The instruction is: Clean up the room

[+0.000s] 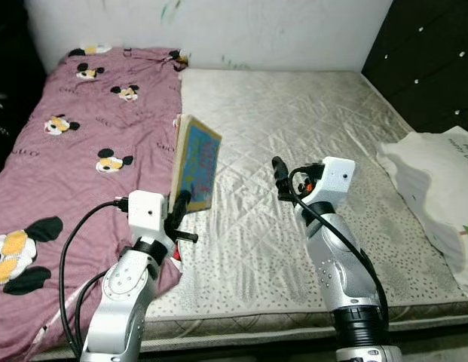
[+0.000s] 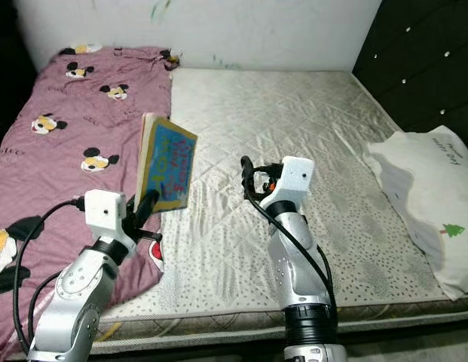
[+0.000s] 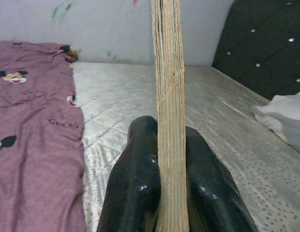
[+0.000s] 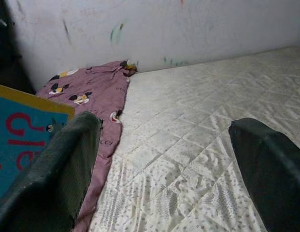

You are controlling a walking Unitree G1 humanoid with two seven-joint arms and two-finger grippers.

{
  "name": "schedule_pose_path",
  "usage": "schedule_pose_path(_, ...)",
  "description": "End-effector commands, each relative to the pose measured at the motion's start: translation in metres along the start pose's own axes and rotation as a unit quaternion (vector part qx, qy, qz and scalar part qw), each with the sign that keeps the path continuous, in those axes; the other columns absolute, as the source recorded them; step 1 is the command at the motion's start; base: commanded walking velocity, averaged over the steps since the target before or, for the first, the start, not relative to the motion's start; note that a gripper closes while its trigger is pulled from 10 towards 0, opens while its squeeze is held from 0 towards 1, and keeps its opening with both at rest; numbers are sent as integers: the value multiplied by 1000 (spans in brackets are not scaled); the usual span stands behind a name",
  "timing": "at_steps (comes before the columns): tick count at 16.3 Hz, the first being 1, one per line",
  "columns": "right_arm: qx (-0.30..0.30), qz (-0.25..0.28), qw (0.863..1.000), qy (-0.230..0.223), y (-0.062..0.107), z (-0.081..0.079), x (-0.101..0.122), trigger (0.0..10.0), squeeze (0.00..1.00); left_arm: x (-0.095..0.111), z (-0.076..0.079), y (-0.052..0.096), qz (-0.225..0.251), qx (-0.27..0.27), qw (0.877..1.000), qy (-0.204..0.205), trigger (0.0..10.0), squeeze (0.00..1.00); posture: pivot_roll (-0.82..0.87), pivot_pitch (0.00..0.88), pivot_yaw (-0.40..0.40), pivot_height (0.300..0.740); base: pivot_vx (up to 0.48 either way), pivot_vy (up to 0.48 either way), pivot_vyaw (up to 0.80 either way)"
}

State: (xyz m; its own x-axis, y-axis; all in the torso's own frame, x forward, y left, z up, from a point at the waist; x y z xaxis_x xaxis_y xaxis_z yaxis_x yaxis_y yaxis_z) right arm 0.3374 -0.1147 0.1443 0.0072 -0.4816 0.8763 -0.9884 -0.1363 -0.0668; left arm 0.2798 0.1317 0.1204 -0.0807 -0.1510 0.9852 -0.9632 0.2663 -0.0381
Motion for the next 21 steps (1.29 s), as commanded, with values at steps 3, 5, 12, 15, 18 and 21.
schedule_pose_path(3,8,-2,1000,5,-3,-4,0,10000,0,10,0,-1,25,3,1000,-6,10000,0,16,36,-44,740,0,-359,-313)
schedule_pose_path(5,8,1,1000,7,-4,-5,1,10000,0,10,-1,-2,25,4,1000,-4,10000,0,12,38,-45,740,0,-360,-406)
schedule_pose_path(12,9,1,1000,11,-4,-6,-1,10000,0,10,0,-3,26,5,1000,-2,10000,0,8,45,-42,740,0,-358,0)
schedule_pose_path(15,18,0,1000,23,-5,-8,-1,10000,0,11,0,-3,26,5,1000,0,10000,0,7,46,-44,740,0,-359,0)
schedule_pose_path(18,22,1,999,32,-5,-9,-1,10000,0,10,0,-4,25,6,1000,2,10000,0,6,46,-45,740,0,-359,0)
schedule_pose_path(21,23,1,999,33,-5,-9,-1,10000,0,10,2,-4,25,6,1000,4,10000,0,6,46,-44,740,0,-321,0)
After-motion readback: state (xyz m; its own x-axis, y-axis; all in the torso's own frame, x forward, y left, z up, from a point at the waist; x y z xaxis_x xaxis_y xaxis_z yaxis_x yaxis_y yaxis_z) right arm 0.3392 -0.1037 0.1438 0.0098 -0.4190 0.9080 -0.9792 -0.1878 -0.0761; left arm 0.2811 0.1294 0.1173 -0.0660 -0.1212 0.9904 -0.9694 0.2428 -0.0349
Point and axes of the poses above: a point about 5 cm out from each wrist's last joint towards the gripper, its own y axis pointing back from the gripper into the wrist, its own x axis along the axis of the wrist's last joint, z = x × y, the point moved 1 cm from there along -y, pointing out of the wrist towards the gripper, and after that the axes turned 14 degrees about -y, right-handed, at the moved point
